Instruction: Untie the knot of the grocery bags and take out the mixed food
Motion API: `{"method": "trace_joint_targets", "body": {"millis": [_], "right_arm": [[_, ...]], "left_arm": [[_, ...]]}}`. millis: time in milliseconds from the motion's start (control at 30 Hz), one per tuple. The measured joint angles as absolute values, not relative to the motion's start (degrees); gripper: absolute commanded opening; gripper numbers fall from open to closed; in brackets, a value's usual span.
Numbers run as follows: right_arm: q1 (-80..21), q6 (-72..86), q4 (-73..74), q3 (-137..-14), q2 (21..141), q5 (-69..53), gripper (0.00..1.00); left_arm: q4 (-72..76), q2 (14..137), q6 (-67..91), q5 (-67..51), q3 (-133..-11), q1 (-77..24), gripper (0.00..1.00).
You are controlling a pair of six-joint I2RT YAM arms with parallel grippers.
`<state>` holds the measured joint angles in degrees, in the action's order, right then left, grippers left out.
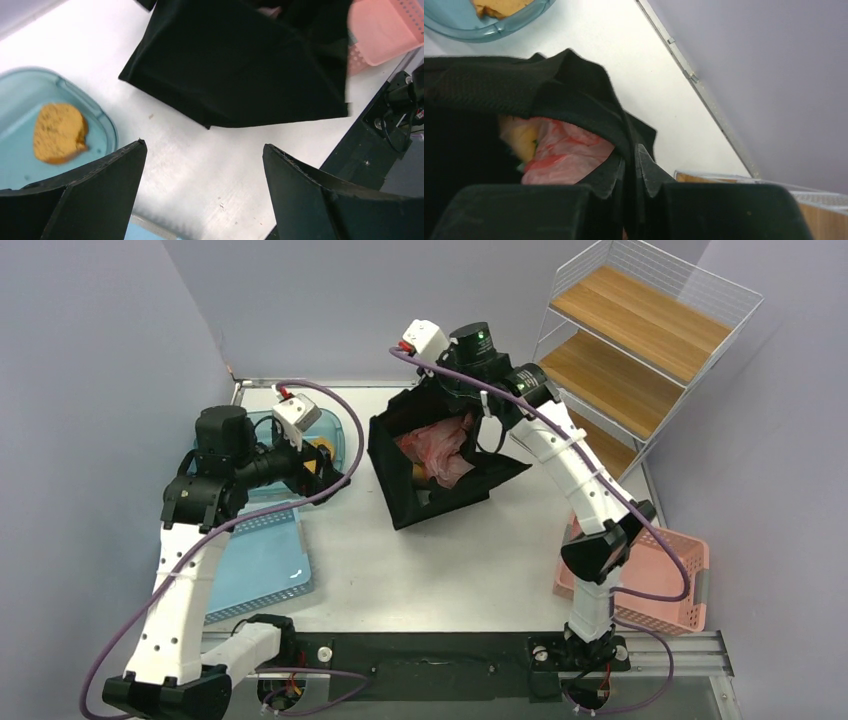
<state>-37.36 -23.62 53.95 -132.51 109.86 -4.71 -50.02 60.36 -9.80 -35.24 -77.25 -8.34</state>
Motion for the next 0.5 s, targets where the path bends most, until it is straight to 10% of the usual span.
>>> {"method": "trace_joint_targets", "body": {"millis": [267, 500], "right_arm": [[-37.6, -16.3, 49.5, -111.9, 96.1, -4.2, 0.0], [-35.9, -10.7, 50.6, -110.5, 98.4, -5.4, 0.0]], "left_arm": [[-45.2, 53.0, -19.2, -43.5, -78.0, -14.2, 0.7], [-44.7, 57.1, -29.0, -33.9, -79.6, -41.5, 0.4]]}}
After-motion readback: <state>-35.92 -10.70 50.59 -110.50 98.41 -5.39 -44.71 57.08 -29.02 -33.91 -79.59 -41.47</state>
